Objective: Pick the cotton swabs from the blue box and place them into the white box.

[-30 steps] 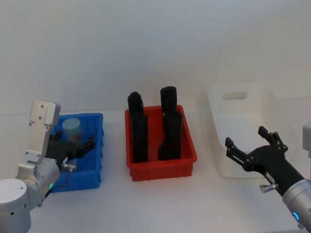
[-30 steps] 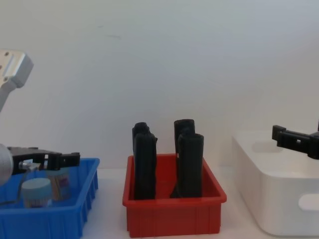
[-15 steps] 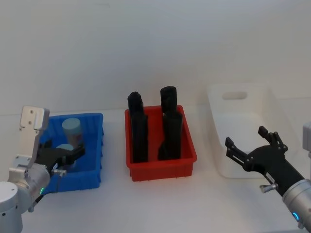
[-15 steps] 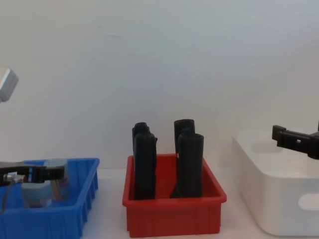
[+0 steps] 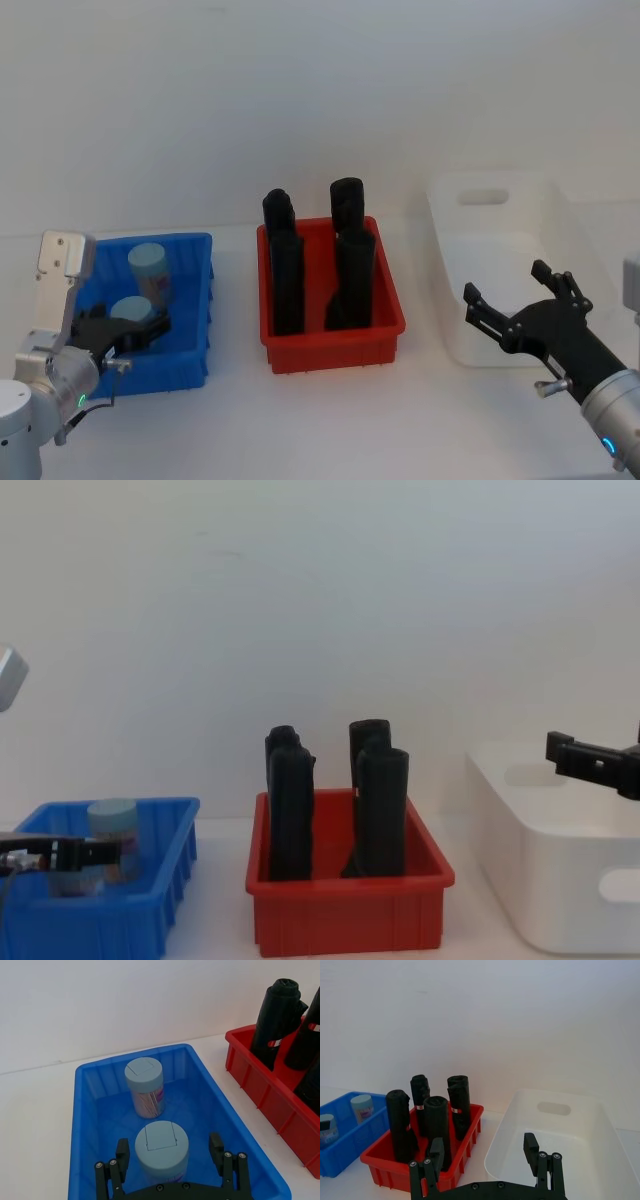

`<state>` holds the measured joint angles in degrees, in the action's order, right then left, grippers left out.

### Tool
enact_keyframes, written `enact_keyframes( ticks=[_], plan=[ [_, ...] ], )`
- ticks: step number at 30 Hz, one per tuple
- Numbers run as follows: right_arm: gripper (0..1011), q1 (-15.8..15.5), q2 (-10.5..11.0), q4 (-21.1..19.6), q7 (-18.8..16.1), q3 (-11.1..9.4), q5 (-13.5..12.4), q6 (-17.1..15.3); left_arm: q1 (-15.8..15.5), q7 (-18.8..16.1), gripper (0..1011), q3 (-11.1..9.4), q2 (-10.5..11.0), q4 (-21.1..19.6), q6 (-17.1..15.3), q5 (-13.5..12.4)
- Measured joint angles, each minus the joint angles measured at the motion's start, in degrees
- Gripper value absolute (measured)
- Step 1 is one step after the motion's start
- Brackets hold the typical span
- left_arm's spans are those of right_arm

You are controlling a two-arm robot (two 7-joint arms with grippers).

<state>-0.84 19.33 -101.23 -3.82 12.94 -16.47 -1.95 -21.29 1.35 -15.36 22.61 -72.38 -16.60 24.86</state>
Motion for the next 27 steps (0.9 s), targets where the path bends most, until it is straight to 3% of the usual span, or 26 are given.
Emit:
enact_keyframes(
  ticks=[9,15,22,27],
  plan=[
    [1002,0.0,0.0,0.0,0.0,0.0,0.0,0.0,-0.62,1.31,1004,0.17,-0.27,2.11,0.83,0.04],
    [1002,0.0,0.0,0.0,0.0,0.0,0.0,0.0,-1.01,2.33,905,0.22,-0.46,3.4,1.8,-0.17],
    [1002,0.0,0.0,0.0,0.0,0.0,0.0,0.0,-1.59,3.77,686,0.18,-0.73,4.73,3.41,-1.22],
    [1002,0.0,0.0,0.0,0.0,0.0,0.0,0.0,-1.89,4.48,659,0.12,-0.87,5.22,4.09,-1.99]
  ],
)
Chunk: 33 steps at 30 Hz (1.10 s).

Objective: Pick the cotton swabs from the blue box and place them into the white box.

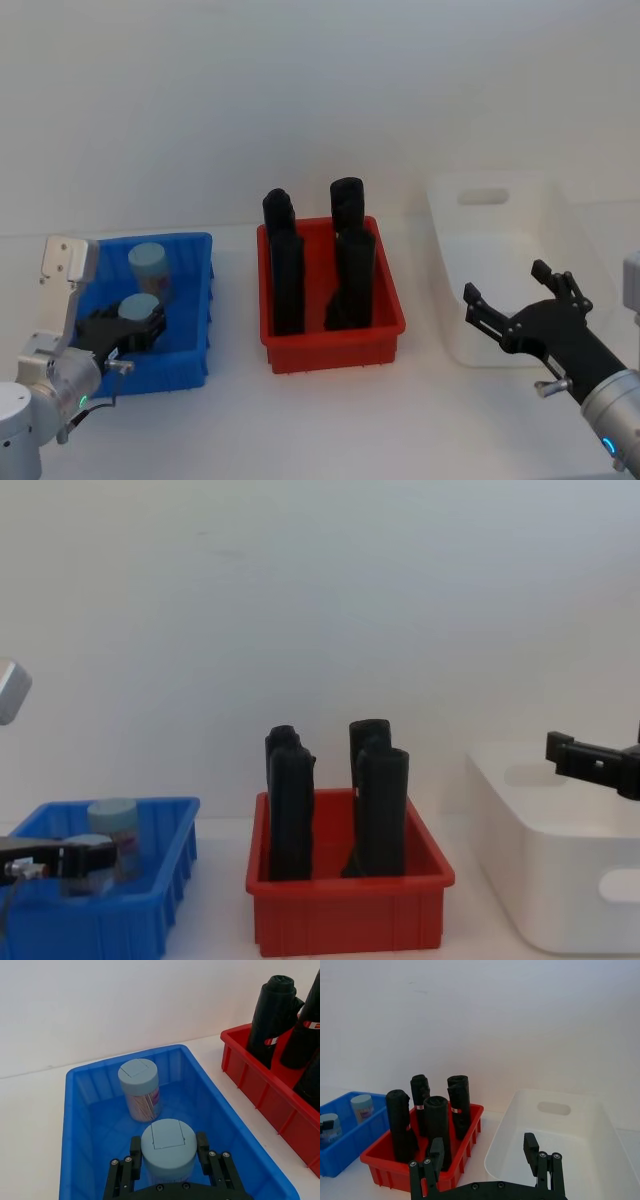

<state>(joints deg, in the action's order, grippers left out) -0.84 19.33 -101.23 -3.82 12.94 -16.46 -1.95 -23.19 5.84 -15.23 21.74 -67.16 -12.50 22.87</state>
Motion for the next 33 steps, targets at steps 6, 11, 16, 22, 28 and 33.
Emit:
enact_keyframes(
  ticks=[6,11,16,22,28,33],
  plan=[
    [1002,0.0,0.0,0.0,0.0,0.0,0.0,0.0,-0.06,0.51,659,0.03,0.07,-0.52,0.23,-0.84],
    [1002,0.0,0.0,0.0,0.0,0.0,0.0,0.0,0.02,0.88,659,0.2,0.37,-2.02,0.15,-1.38],
    [1002,0.0,0.0,0.0,0.0,0.0,0.0,0.0,0.36,1.61,659,0.6,1.0,-5.2,-0.88,-2.09],
    [1002,0.0,0.0,0.0,0.0,0.0,0.0,0.0,0.67,3.09,659,1.19,1.87,-9.89,-2.84,-2.4],
    [1002,0.0,0.0,0.0,0.0,0.0,0.0,0.0,0.74,5.47,659,1.73,2.71,-14.19,-5.22,-2.32],
    [1002,0.0,0.0,0.0,0.0,0.0,0.0,0.0,0.55,7.92,659,2.05,3.26,-16.74,-7.29,-1.98]
  ],
)
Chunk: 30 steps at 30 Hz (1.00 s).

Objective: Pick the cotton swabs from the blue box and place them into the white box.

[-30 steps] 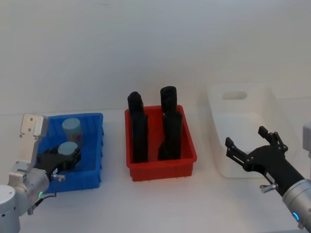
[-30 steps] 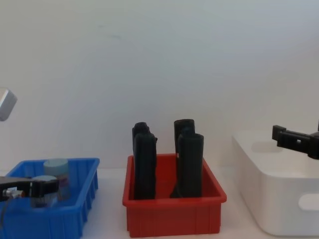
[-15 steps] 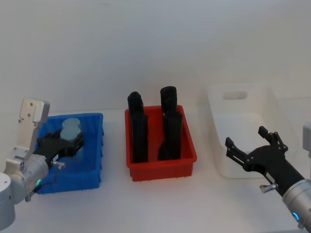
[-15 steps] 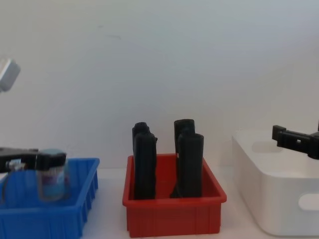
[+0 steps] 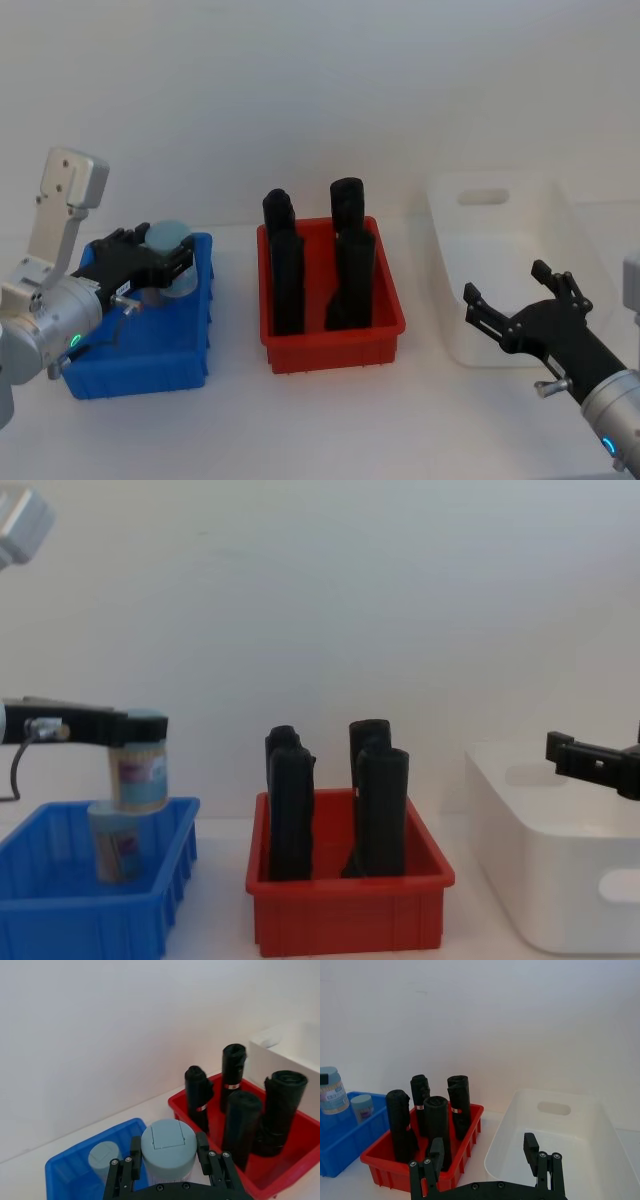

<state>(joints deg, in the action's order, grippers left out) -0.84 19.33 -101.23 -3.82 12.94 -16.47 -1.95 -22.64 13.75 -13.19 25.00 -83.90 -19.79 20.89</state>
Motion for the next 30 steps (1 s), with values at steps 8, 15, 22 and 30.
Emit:
enact_keyframes(
  ticks=[8,15,22,30],
  plan=[
    [1002,0.0,0.0,0.0,0.0,0.0,0.0,0.0,-1.14,5.61,659,0.27,0.82,-3.57,-3.68,0.46],
    [1002,0.0,0.0,0.0,0.0,0.0,0.0,0.0,-2.72,11.77,659,0.18,1.23,-5.37,-6.28,0.49],
    [1002,0.0,0.0,0.0,0.0,0.0,0.0,0.0,-4.12,16.87,659,-0.23,1.3,-6.04,-7.65,0.48],
    [1002,0.0,0.0,0.0,0.0,0.0,0.0,0.0,-6.43,23.85,659,-1.09,1.02,-6.29,-8.96,0.28]
  ],
)
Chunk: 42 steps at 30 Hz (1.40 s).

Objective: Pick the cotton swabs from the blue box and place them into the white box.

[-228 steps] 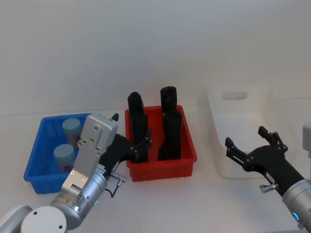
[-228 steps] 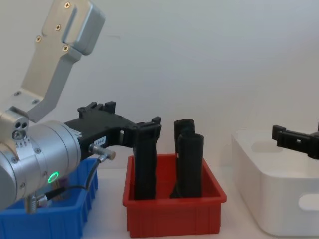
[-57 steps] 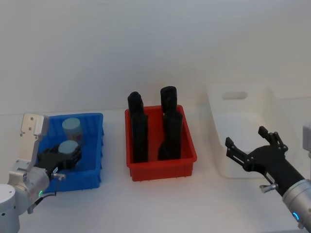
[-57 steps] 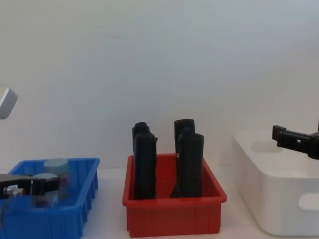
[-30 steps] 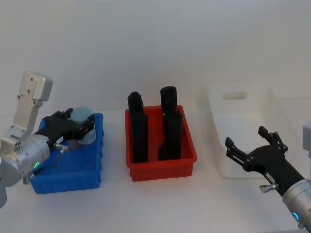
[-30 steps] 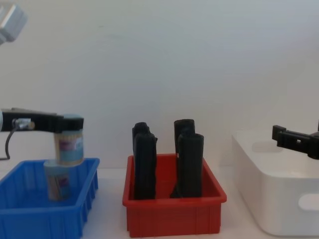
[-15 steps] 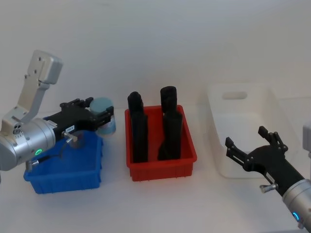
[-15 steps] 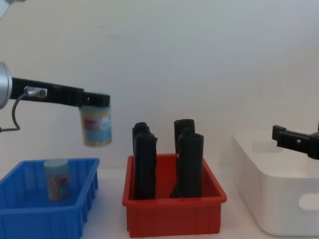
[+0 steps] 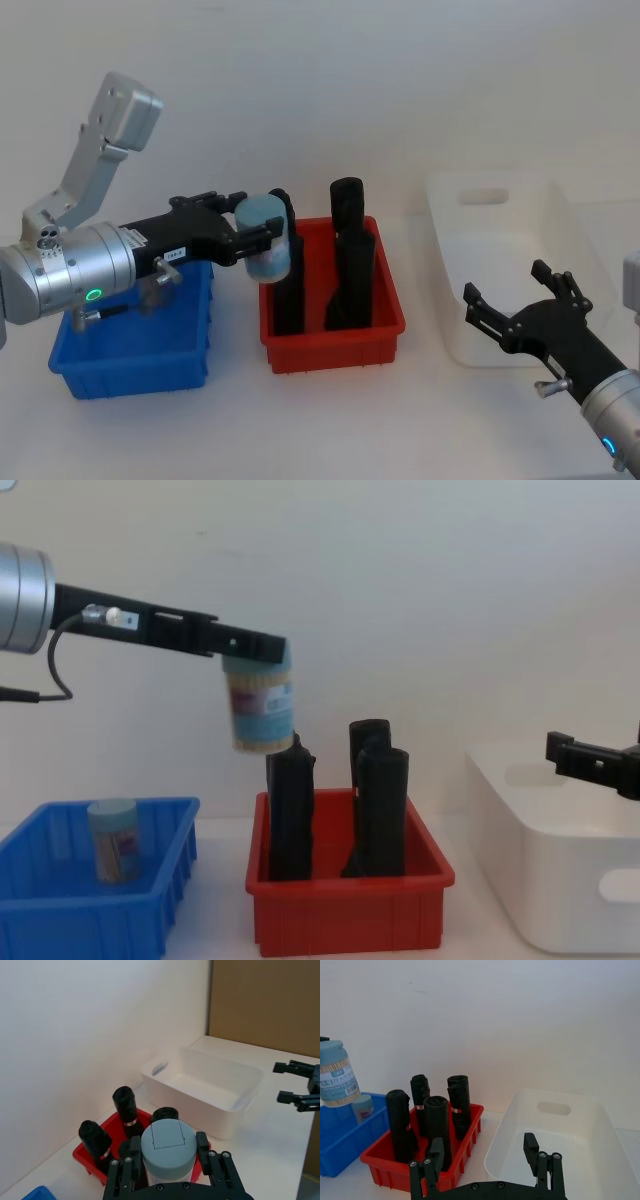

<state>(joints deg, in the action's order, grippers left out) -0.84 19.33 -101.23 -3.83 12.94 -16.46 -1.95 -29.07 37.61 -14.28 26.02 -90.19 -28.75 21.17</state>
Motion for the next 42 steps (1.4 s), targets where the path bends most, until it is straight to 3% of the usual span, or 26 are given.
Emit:
enact_keyframes(
  ticks=[12,21,42],
  plan=[
    [1002,0.02,0.0,0.0,-0.29,-0.03,0.0,-0.01,-1.81,5.3,659,-0.79,-0.36,-0.3,-1.16,-0.14],
    [1002,0.65,0.19,-0.03,-3.87,0.0,-0.2,-0.67,-2.42,7.07,659,-1.07,-0.48,-0.37,-1.56,-0.2],
    [1002,4.65,0.09,-0.23,-19.4,1.25,-0.2,-3.77,-2.9,8.44,659,-1.28,-0.58,-0.46,-1.86,-0.19]
  ],
)
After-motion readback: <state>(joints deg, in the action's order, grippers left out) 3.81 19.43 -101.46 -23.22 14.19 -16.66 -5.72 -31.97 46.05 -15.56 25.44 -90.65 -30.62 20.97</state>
